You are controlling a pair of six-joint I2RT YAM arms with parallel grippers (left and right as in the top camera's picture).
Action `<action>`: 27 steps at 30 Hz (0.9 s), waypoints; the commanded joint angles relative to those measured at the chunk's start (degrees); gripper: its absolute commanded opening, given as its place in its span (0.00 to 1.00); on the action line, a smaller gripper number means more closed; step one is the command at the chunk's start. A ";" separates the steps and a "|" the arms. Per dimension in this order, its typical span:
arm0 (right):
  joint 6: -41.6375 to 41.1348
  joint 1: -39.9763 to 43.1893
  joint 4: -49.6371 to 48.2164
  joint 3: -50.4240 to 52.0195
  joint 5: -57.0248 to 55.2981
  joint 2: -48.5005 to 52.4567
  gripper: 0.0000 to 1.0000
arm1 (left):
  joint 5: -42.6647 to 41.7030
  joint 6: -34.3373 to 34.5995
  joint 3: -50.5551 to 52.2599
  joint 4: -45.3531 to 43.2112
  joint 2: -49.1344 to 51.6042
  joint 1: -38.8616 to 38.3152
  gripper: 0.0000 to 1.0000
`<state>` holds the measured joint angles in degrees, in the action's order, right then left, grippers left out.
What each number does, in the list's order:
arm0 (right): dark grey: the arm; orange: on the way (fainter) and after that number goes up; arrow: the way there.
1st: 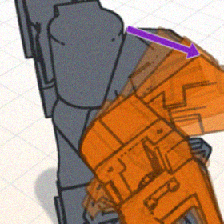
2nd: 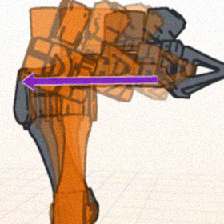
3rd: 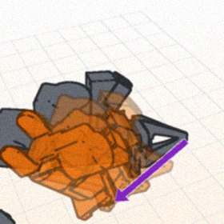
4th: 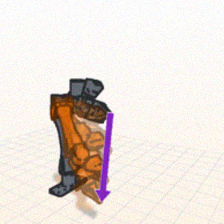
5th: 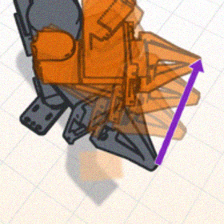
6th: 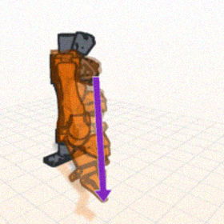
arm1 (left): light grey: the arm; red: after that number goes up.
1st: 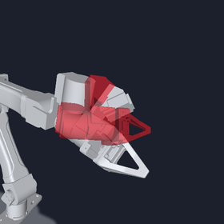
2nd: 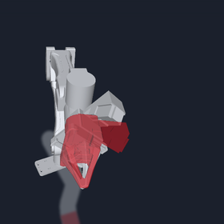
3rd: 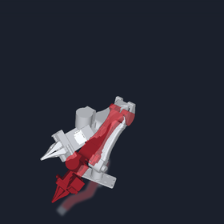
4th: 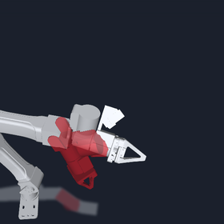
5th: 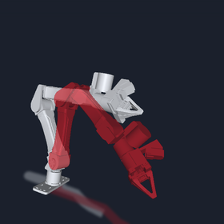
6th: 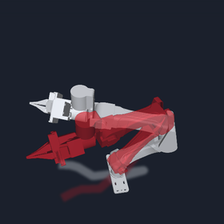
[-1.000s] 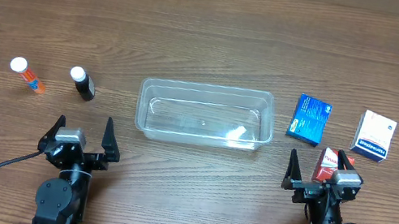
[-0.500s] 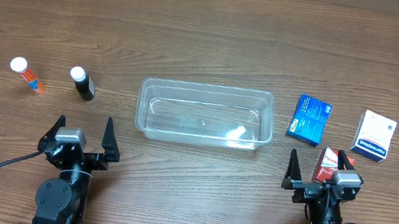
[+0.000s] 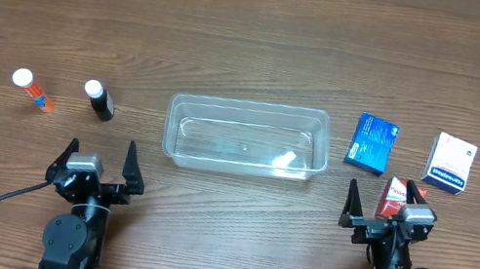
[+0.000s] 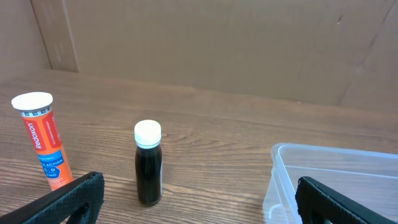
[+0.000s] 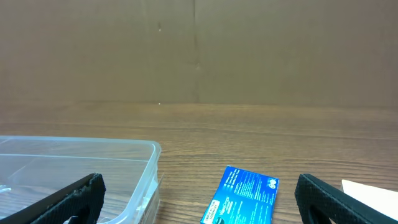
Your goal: Pack container
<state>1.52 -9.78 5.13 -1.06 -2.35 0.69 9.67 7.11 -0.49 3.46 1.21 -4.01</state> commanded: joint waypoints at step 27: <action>-1.75 0.00 0.68 -2.71 2.36 1.44 1.00 | -6.16 0.20 -1.90 0.35 -0.55 0.24 1.00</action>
<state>0.51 -9.78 4.89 -1.06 1.08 0.78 7.16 7.11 -0.49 3.44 1.23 -4.01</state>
